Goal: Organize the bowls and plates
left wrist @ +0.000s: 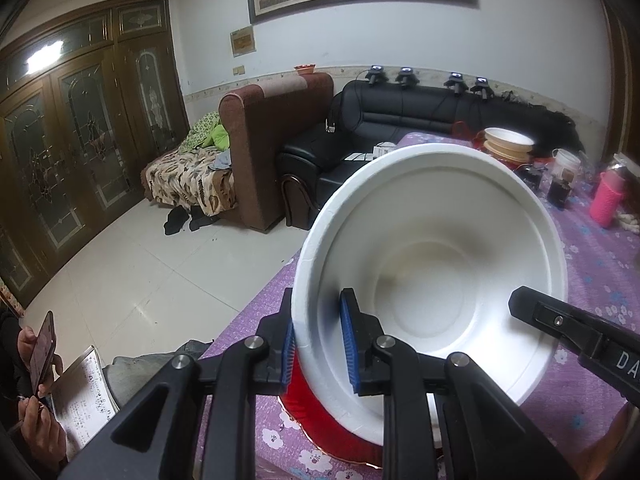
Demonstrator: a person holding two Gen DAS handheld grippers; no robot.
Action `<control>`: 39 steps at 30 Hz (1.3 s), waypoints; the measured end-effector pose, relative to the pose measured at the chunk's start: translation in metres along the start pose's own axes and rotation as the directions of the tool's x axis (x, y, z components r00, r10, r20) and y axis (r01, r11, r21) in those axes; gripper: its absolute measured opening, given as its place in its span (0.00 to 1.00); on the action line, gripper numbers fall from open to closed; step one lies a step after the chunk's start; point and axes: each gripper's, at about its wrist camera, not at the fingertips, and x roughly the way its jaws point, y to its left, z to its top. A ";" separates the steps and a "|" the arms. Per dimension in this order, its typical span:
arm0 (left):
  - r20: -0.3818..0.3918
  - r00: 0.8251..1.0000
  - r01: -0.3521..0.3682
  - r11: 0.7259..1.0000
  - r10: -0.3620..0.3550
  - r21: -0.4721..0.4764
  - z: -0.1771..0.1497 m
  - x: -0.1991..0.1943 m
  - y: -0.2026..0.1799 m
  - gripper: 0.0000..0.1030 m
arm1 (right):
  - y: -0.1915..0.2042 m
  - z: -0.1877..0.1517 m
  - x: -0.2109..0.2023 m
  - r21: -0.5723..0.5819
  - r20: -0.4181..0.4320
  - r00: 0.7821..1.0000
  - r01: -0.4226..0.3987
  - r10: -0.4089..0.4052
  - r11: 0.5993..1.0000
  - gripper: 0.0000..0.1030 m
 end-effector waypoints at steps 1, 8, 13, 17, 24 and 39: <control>-0.001 1.000 -0.001 1.000 0.001 0.000 0.000 0.001 0.000 0.21 | 0.000 0.000 0.001 0.000 -0.002 1.000 0.001 -0.001 1.000 0.07; -0.012 1.000 0.001 1.000 -0.001 0.002 -0.003 0.003 0.002 0.21 | -0.003 0.003 0.006 0.011 -0.013 1.000 0.005 -0.005 1.000 0.07; -0.021 1.000 0.004 1.000 -0.004 0.001 -0.003 0.006 0.004 0.21 | -0.003 0.002 0.009 0.017 -0.019 1.000 0.009 -0.008 1.000 0.07; -0.030 1.000 0.006 1.000 -0.006 0.002 -0.002 0.009 0.004 0.21 | -0.003 0.002 0.011 0.022 -0.024 1.000 0.010 -0.009 1.000 0.07; -0.036 0.999 0.009 1.000 -0.009 -0.001 -0.002 0.012 0.007 0.22 | -0.002 0.000 0.012 0.028 -0.029 0.999 0.014 -0.013 1.000 0.07; -0.044 0.999 0.014 1.000 -0.014 0.001 -0.005 0.016 0.007 0.22 | -0.004 0.000 0.013 0.040 -0.031 0.999 0.022 -0.021 0.999 0.07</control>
